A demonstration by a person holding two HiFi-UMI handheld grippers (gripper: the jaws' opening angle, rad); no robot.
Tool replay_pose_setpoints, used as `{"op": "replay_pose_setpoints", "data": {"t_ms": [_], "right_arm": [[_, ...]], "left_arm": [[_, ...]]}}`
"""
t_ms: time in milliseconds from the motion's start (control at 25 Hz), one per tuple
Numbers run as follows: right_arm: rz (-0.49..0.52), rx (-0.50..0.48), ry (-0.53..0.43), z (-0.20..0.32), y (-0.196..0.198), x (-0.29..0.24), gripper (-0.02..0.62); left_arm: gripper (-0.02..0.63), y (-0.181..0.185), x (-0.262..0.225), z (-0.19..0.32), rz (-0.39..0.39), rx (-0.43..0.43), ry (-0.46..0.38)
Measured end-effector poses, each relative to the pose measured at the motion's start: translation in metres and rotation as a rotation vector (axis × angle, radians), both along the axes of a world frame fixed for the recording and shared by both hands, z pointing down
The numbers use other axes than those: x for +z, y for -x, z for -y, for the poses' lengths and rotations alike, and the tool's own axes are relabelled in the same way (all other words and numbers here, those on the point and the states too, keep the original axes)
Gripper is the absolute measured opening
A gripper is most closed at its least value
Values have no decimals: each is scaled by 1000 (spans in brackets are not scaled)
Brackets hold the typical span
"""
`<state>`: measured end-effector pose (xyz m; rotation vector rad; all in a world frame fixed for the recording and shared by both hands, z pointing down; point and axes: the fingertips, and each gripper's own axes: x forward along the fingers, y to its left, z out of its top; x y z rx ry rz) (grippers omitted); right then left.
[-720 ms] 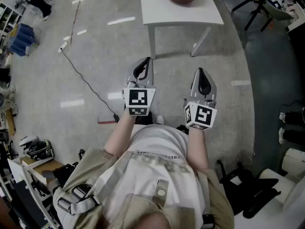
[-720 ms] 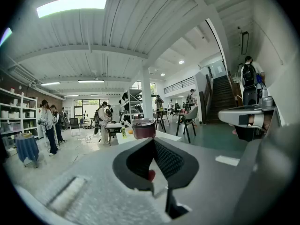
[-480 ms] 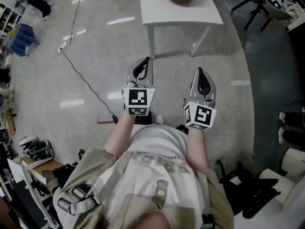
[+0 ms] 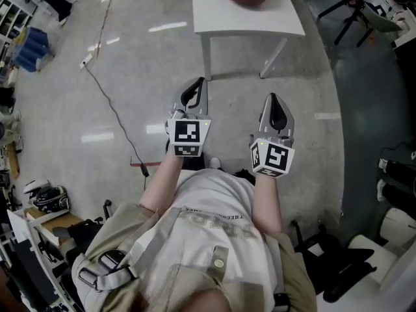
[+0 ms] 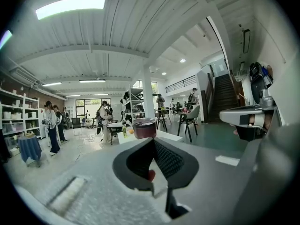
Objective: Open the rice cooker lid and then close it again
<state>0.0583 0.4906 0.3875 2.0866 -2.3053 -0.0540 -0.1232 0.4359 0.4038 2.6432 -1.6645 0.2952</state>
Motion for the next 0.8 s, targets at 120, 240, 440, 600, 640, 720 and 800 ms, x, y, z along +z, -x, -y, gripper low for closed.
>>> {"op": "replay_pose_setpoints", "data": {"t_ms": [120,240,440,600,640,720,800], "right_arm": [[20,-7,-5,5,-5,-4,0],[82,-24,-27,10,-11,-10,0],[157,-67,-42,19,-14,-16,128],[161,-78,-29,25,-12,-13,162],[161,-81,-24,27,-12,-12,167],[158,-86,-15,33,-11,-11,167],[157,-87,-7,41,-9,-8,172]], "left_arm": [[11,0,-7,4,-1,-16,-13],[11,2,-15,9,-8,-38,-28],[135,3,-17,17,-23,-33,-5],[168,2,-12,24,-12,-17,21],[173,1,-11,26,-8,-10,26],[182,-1,-10,30,-2,6,32],[187,-2,-8,38,3,21,39]]}}
